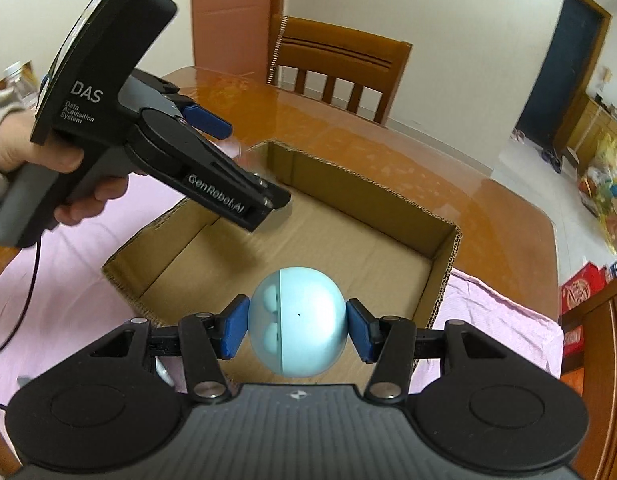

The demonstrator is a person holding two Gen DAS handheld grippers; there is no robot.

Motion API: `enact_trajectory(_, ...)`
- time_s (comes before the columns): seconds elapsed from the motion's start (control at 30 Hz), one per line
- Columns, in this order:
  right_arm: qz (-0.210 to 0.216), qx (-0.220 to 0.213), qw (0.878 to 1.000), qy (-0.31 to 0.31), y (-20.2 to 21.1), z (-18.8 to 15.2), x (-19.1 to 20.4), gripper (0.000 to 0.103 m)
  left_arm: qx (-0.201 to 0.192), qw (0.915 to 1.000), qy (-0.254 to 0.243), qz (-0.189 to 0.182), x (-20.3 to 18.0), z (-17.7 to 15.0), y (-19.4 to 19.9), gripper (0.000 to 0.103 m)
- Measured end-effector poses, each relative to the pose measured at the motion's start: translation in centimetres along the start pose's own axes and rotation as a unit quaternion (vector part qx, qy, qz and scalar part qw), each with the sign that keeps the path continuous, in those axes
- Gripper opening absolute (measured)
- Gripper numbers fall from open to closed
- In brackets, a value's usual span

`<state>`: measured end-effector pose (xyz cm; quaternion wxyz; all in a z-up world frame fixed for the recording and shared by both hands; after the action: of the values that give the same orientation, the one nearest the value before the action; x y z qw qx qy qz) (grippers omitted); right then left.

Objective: Organize rigid objects
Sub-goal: 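Carry both objects over the box and open the left tool to drop the bottle, then lower the teal case into the box and open the right tool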

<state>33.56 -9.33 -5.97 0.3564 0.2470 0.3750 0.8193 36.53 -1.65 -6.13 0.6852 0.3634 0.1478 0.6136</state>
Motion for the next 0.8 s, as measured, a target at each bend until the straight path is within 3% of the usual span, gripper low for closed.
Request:
enact_trajectory(0.17,-0.005,0.002,1.000,-0.011,-0.9,0.4,-0.7,0.058,0.028,0.9974,0.063,-0.022,2.4,0.4,-0.5,0.095)
enact_trajectory(0.5,-0.028,0.007,0.999,-0.031,-3.6,2.9,-3.1,0.058,0.003,0.9984,0.051,0.023,6.1,-1.3,2.6,0.099)
enact_trajectory(0.53,-0.031,0.001,0.999,-0.031,-3.8,3.3,-3.3,0.061,0.005,0.9983,0.052,0.025,6.4,-1.6,2.9,0.099)
enact_trajectory(0.63,-0.049,-0.015,0.998,-0.033,-3.8,4.5,-3.9,0.100,0.010,0.9976,0.064,0.024,7.2,-2.3,3.4,0.099)
enact_trajectory(0.8,-0.053,-0.037,0.998,-0.028,-2.2,4.6,-3.2,0.103,0.023,0.9970,0.070,0.022,7.6,-3.5,4.0,0.101)
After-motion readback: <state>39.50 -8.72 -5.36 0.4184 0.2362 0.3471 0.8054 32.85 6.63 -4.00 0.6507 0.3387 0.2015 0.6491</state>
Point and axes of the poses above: each gripper's, at about its wrist camera, not at the fingertips, and y roughly against the way its jaws point, x to its left, z to its top, the point moved 3 cm from there along -y, roughly the way its jaws point, and after that the axes turned 15 degrees about z, right-handed, at the moved point
